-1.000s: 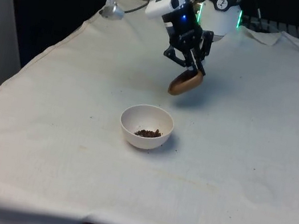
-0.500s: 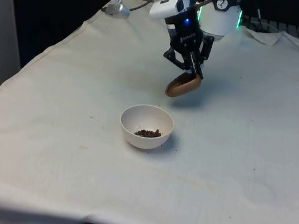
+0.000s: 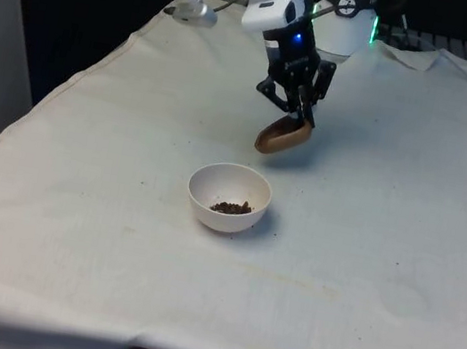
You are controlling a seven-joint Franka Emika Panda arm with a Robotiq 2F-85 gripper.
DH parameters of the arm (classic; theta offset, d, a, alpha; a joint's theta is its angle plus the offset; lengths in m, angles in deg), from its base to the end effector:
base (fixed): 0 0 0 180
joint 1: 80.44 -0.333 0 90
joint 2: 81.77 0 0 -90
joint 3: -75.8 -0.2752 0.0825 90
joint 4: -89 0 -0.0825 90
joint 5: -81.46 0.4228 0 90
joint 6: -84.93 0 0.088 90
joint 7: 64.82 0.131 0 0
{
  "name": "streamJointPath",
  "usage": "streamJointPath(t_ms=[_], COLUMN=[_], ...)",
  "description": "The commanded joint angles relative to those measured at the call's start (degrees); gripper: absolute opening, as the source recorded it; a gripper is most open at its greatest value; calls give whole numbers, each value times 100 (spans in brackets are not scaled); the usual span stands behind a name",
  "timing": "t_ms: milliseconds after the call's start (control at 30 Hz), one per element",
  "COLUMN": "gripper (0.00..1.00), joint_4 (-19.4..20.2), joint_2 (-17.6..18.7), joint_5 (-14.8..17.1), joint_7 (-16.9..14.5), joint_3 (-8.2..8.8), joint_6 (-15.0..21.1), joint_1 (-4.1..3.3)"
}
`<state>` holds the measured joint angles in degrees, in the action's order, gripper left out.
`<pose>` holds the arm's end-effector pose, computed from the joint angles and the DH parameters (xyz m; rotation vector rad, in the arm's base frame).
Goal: Pour the coffee beans from the cup into the bowl.
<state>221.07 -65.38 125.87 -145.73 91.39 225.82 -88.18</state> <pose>0.5189 -0.0720 0.1223 -2.6545 -0.8870 -0.2748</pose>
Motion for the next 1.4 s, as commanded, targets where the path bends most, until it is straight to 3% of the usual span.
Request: streamJointPath(t_ms=[0,133,167,200,467,500,533,733,767,800,1000,1033,1067,1267,1300,1333,1367], gripper=[0,0,0,0,0,0,0,0,0,0,0,0,0,0,0,0,0], joint_4=[46,74,34,80,149,115,160,206,172,212,269,229,286,378,338,395,435], joint_2=[6,6,6,6,11,6,11,23,6,23,46,23,52,69,29,69,80], joint_5=[-115,-275,-195,-304,-556,-464,-579,-796,-716,-825,-1043,-934,-1083,-1404,-1306,-1455,-1536], joint_7=[109,241,155,264,447,355,464,642,556,665,859,745,888,1175,1071,1215,1295], joint_3=[17,-40,-69,-52,-126,-166,-132,-201,-246,-206,-275,-327,-286,-361,-418,-372,-407], joint_6=[155,315,189,350,630,527,670,905,796,940,1186,1043,1220,1444,1301,1473,1541], joint_1=[-57,-57,0,-52,-57,0,-57,-57,0,-57,-69,0,-69,-74,0,-74,-74])
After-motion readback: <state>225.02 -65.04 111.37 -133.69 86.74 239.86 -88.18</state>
